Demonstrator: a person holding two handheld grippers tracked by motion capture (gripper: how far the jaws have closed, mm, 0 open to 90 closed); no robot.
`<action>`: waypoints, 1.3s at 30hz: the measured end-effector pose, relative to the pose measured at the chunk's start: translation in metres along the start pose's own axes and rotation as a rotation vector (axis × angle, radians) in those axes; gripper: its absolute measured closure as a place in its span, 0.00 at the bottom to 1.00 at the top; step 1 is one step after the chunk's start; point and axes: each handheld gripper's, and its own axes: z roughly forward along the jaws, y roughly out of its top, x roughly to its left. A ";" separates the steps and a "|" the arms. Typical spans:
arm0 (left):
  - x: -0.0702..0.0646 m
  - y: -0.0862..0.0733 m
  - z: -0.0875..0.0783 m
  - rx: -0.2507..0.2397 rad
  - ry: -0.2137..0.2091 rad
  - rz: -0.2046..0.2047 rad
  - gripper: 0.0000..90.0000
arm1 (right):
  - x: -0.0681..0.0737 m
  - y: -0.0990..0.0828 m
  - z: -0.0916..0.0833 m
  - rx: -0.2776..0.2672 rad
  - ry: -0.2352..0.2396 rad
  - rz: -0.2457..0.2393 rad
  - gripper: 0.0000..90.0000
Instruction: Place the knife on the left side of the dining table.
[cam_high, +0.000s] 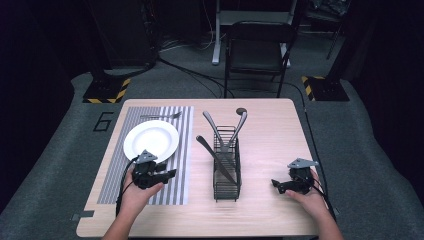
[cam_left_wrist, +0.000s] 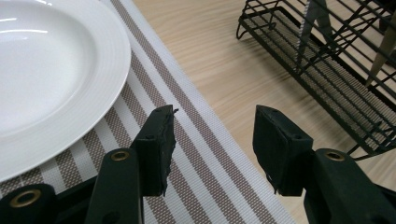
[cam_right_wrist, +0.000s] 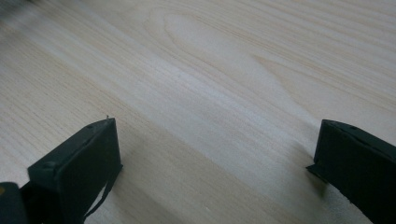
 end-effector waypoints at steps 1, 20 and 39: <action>-0.001 0.003 -0.001 0.004 -0.004 0.007 0.54 | 0.000 0.000 0.000 0.001 -0.001 0.000 0.00; -0.029 0.053 -0.016 -0.022 -0.072 0.016 0.56 | 0.000 0.000 0.000 0.000 0.000 0.000 0.00; -0.049 0.091 -0.021 -0.067 -0.126 0.031 0.58 | 0.000 0.000 0.000 0.001 -0.005 0.000 0.00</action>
